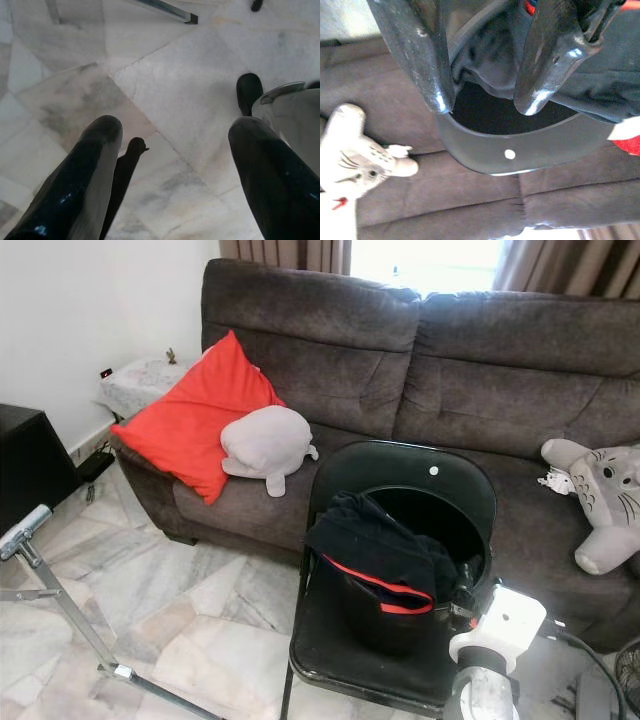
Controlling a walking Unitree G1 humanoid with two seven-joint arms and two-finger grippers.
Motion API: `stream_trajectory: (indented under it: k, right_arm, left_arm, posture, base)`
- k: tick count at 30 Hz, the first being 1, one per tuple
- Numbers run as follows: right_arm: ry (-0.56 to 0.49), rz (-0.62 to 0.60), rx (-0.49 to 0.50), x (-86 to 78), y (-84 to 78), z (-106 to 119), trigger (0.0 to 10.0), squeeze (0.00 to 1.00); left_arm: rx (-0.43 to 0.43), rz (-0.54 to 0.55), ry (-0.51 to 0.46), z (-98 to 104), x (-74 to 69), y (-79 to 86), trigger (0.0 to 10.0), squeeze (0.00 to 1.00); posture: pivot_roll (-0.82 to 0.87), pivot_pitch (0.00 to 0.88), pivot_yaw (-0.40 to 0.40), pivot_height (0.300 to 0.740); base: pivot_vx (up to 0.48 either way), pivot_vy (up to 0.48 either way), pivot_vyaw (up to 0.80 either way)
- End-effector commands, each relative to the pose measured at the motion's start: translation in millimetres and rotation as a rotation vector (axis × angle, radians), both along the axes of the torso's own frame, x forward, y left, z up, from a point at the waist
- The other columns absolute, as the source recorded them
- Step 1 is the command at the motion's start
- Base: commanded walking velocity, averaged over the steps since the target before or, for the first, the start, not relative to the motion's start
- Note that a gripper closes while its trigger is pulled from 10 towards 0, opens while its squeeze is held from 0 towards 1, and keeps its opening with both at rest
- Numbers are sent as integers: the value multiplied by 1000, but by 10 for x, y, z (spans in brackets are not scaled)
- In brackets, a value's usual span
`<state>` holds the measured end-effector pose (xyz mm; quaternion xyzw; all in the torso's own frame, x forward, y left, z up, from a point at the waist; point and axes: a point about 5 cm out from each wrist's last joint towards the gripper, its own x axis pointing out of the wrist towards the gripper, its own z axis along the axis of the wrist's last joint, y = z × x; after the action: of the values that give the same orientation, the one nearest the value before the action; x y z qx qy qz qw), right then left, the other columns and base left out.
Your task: Hang hanger
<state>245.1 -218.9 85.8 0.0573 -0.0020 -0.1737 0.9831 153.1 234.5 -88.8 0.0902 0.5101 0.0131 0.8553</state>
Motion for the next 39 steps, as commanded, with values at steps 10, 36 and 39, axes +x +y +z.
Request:
stream_trajectory:
  k: [10,36,39]
  right_arm:
    - [-2,-24,3,5,-57,-20,10000,0]
    - [-5,27,-30,37,-1,-7,10000,0]
    - [-5,42,-35,62,28,-3,10000,0]
  left_arm:
    - [-15,0,9,-18,-35,-20,10000,0]
    - [-25,-10,24,-26,-49,-26,10000,0]
    - [-30,-12,25,-28,-53,-30,10000,0]
  posture:
    - [16,0,16,740]
    - [10,0,18,740]
    - [5,0,19,740]
  base:
    - [0,0,0]
    - [0,0,0]
    - [160,0,0]
